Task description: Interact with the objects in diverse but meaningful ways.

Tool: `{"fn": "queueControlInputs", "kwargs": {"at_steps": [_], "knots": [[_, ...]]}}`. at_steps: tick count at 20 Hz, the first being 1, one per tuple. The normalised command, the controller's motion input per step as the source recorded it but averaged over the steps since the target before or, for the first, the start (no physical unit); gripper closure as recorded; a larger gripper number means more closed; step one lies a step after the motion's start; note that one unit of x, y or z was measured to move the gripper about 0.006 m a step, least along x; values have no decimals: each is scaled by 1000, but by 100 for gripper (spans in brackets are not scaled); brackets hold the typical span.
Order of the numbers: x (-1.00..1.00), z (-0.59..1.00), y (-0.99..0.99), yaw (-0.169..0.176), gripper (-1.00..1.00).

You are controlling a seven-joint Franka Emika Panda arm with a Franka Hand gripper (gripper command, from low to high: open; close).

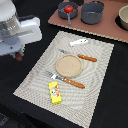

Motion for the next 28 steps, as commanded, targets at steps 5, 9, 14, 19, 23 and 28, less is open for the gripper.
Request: {"fn": "queueControlInputs", "kwargs": {"at_steps": [5,9,14,19,23,28], "knots": [[-4,-238,445,75,100],[-4,-248,470,80,100],[0,-251,422,74,100],[0,-280,290,64,100],[-2,-338,10,35,100],[-162,-401,-6,43,100]]}}
